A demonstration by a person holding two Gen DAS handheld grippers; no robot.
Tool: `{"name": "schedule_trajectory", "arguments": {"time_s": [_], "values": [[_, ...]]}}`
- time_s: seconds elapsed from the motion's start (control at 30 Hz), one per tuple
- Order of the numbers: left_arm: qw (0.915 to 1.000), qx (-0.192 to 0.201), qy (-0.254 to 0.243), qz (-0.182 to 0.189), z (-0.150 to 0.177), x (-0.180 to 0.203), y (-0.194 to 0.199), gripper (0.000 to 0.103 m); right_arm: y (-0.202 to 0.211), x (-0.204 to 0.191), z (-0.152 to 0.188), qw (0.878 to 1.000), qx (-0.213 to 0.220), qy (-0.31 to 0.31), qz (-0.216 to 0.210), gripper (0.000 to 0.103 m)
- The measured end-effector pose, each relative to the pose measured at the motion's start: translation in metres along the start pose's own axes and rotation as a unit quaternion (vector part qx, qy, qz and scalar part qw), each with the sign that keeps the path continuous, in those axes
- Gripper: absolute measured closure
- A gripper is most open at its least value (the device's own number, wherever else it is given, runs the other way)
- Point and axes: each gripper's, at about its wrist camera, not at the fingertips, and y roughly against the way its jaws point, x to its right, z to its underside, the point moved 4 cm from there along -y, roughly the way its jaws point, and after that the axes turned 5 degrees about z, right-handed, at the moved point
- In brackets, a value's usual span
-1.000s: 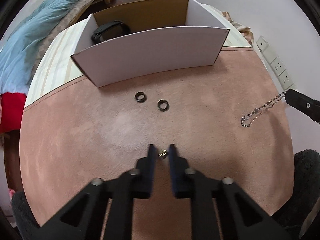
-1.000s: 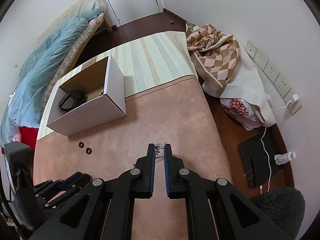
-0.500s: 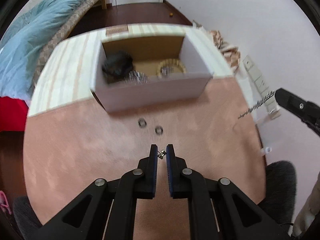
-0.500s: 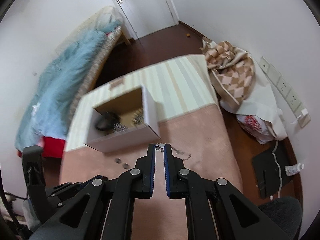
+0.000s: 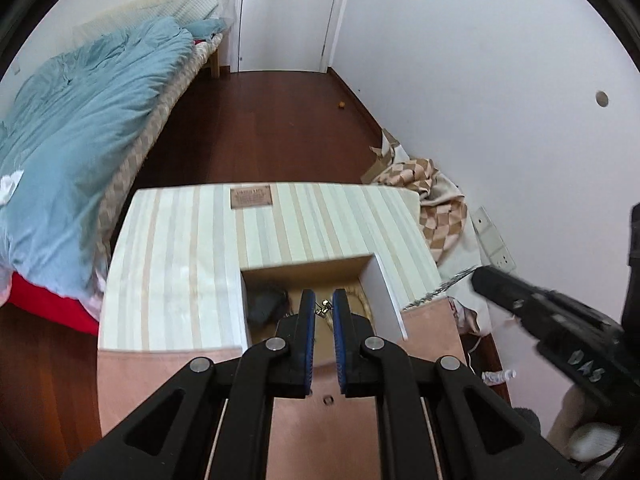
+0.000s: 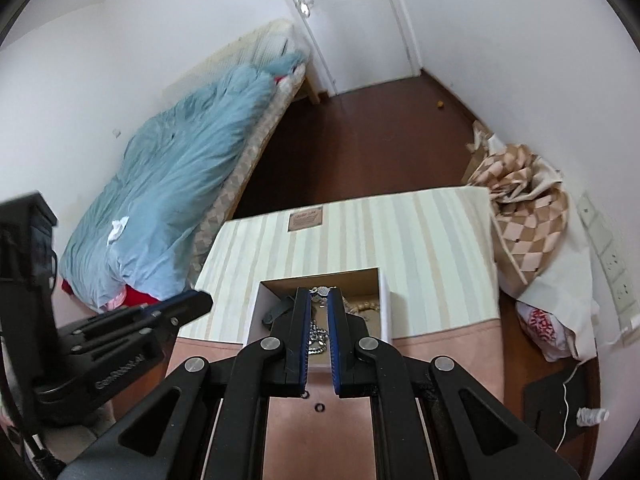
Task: Organize jewelry
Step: 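Carry the necklace into the white box with right tool while left tool carries the earring, then open both tools to release the items in the box and withdraw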
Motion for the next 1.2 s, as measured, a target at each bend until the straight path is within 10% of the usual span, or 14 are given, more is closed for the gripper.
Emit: {"name": "schedule_trajectory", "arguments": {"time_s": [0.53, 0.6, 0.67, 0.7, 0.83, 0.93, 1.2], "values": [[0.9891, -0.122, 0.080, -0.016, -0.014, -0.058, -0.101, 0.093, -0.137, 0.015, -0.022, 0.987, -0.161, -0.018, 0.013, 0.092], [0.9888, -0.124, 0.073, -0.038, -0.013, -0.062, -0.103, 0.083, -0.139, 0.019, -0.023, 0.986, -0.164, -0.019, 0.011, 0.066], [0.9889, -0.120, 0.070, -0.052, -0.013, -0.065, -0.102, 0.037, -0.135, 0.023, -0.024, 0.987, -0.158, -0.021, 0.013, 0.048], [0.9897, -0.111, 0.072, -0.055, -0.013, -0.067, -0.098, 0.030, -0.133, 0.025, -0.024, 0.987, -0.157, -0.022, 0.013, 0.048], [0.9898, -0.095, 0.067, -0.082, -0.013, -0.075, -0.089, 0.022, -0.122, 0.029, -0.021, 0.989, -0.145, -0.008, 0.041, 0.044], [0.9885, -0.085, 0.060, -0.110, -0.006, -0.079, -0.083, 0.001, -0.114, 0.029, -0.014, 0.987, -0.132, 0.023, 0.089, 0.018], [0.9829, -0.074, 0.040, -0.164, 0.028, -0.082, -0.071, 0.001, -0.109, 0.032, 0.026, 0.975, -0.141, 0.060, 0.159, 0.004]]}}
